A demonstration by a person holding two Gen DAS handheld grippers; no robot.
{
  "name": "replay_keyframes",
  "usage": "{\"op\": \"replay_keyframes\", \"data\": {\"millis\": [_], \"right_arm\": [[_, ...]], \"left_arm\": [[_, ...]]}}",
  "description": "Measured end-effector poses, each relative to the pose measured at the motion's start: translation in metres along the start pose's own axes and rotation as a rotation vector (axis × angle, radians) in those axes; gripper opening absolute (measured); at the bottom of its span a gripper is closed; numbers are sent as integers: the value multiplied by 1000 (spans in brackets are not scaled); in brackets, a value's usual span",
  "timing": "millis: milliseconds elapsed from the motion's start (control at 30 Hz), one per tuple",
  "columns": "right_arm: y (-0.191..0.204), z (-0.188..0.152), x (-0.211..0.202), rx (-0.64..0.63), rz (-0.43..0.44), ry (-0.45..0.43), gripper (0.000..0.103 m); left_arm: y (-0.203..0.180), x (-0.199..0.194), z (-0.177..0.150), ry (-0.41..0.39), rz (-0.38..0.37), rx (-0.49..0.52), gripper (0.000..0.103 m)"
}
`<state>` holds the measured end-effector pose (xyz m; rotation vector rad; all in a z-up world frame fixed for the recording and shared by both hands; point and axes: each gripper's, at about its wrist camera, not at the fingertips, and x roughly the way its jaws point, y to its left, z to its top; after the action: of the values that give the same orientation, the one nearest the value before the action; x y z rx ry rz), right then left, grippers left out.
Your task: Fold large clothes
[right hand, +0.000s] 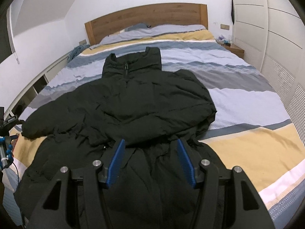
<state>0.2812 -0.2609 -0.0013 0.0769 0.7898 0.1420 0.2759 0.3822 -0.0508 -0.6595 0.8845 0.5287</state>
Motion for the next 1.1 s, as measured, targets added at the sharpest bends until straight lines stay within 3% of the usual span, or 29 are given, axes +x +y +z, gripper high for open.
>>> {"op": "replay_keyframes", "data": {"millis": [167,200,233,367,433,533,733,1100], "right_arm": [[8,-3,16,-19,-5,31,55],[10,-4,17,-24,-7,35,55],[11,-4,19,-30,-10,39,55],[14,-5,21,-37,-21,43,55],[15,-6,23,-36,-26,48,55],[18,-7,24,-41,-29,54,55],[25,-5,17,-58,-25,40,55],[17,-4,-6,-50,-37,4,55]], "left_arm": [[37,36,17,52,-85,-185,101],[42,41,18,58,-95,-214,97],[47,47,19,67,-107,-241,87],[54,67,18,112,-185,-320,66],[54,69,15,112,-238,-348,42],[52,63,13,90,-295,-362,19],[38,39,18,31,-324,-305,10],[-13,-26,26,-58,-374,-116,9]]}}
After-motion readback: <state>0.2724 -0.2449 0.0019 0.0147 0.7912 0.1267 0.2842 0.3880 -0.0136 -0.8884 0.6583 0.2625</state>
